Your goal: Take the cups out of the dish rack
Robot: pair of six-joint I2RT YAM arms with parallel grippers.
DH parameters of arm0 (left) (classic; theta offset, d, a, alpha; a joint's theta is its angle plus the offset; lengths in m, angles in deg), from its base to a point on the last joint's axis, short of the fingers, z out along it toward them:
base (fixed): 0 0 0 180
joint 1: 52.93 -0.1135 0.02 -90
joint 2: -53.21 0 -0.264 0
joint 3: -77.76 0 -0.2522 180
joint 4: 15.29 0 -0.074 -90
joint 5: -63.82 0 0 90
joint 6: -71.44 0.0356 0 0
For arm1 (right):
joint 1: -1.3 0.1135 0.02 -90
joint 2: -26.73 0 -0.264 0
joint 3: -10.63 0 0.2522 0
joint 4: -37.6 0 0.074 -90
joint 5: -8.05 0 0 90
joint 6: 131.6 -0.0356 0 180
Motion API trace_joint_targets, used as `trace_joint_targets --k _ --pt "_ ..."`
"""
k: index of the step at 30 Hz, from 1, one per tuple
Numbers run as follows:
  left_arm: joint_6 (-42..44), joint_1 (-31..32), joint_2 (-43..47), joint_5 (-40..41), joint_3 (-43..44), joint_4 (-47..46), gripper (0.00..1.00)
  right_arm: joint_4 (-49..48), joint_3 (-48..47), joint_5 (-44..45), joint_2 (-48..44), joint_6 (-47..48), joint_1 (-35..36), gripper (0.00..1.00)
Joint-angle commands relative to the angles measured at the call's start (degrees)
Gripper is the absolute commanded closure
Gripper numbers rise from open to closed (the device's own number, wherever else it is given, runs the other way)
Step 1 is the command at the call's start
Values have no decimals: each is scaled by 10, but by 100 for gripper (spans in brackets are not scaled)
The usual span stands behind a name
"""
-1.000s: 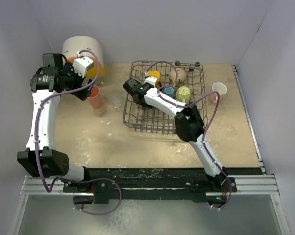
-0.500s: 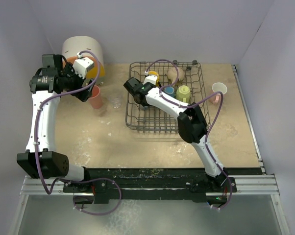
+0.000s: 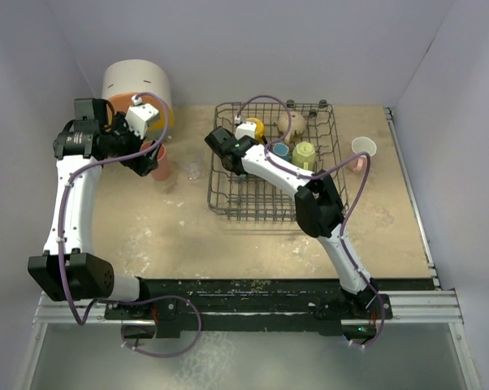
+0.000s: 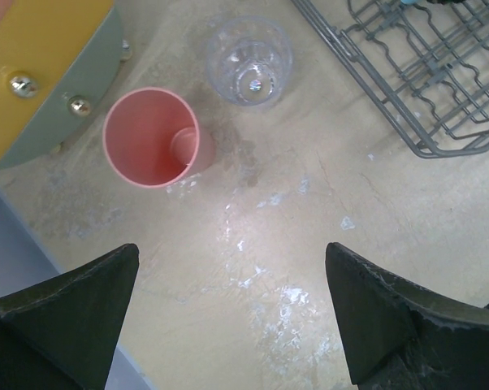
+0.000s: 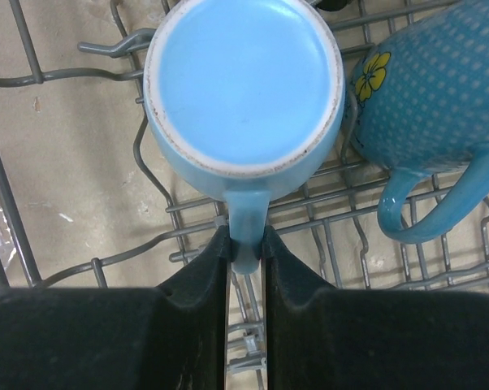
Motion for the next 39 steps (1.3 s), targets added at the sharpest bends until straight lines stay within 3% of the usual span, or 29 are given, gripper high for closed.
trace_joint_targets --k 1,10,18,24,28,34,39 --pt "45 -3 50 -67 -40 -40 1 -35 -29 27 -82 53 -1 100" --pt "138 -3 126 -211 -120 -85 1 -113 16 8 -201 83 -1 100" --pt "176 7 180 -319 -194 -152 1 -167 111 -129 -312 25 2 100" --pt "92 76 223 -276 -242 -208 2 -186 171 -222 -358 -48 4 100" --pt "62 94 270 -271 -303 -248 5 -252 236 -291 -376 -126 4 100" --pt "145 100 320 -253 -332 -226 5 -359 288 -372 -382 -258 14 100" --pt "192 100 367 -257 -356 -224 10 -394 290 -334 -397 -320 54 100"
